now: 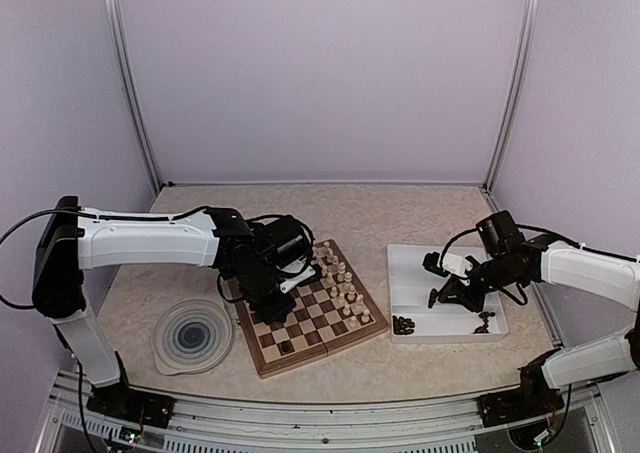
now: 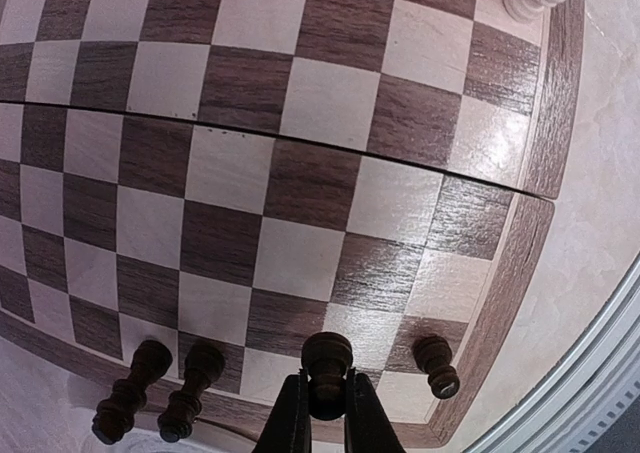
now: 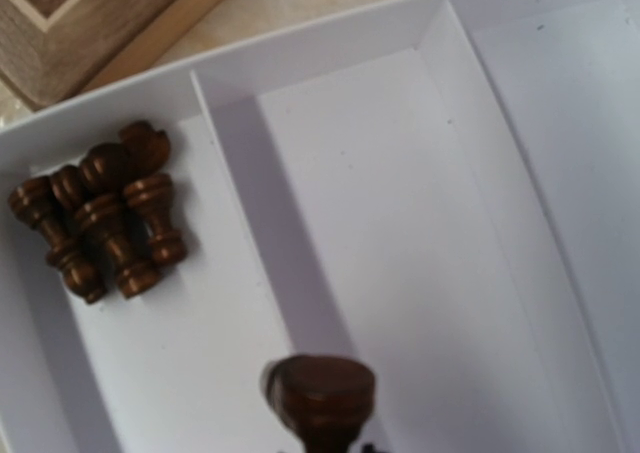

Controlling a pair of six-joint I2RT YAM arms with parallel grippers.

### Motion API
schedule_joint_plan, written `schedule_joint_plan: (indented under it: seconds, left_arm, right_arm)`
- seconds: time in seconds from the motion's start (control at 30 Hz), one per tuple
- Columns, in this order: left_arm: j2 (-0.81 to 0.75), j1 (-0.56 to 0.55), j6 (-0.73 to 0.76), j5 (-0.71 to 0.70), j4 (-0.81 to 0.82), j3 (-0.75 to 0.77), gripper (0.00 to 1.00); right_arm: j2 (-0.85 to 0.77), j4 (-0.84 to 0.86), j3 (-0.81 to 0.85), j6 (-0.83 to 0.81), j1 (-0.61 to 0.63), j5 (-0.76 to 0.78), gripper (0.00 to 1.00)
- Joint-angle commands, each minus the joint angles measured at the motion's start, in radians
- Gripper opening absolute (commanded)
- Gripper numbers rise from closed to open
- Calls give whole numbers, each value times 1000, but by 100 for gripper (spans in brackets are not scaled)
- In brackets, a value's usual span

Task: Set up the chess pieces on the board
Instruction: Place the pawn on b7.

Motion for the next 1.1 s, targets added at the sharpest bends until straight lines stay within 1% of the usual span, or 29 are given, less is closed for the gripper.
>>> schedule_joint_plan:
  seconds: [0.0,0.37,0.87,0.97,1.07]
  left_arm:
    - [10,-12,18,4,-10,-21,0]
    - [27,-23,21,54,-7,-50,0]
    - [62,-25,23,68,-5,-42,0]
    - [65,-26,18,62,-5,-44,8]
    - [64,-26,14,52,-7,-43,20]
  right_arm:
    - [11,5,-3,3,-9,-1,0]
    - [11,2,-1,0,-9,-9,0]
    - [9,1,-2,0,-8,-9,0]
    - [11,-1,-1,0,-9,-9,0]
    - [9,1,-1,0,-9,-8,0]
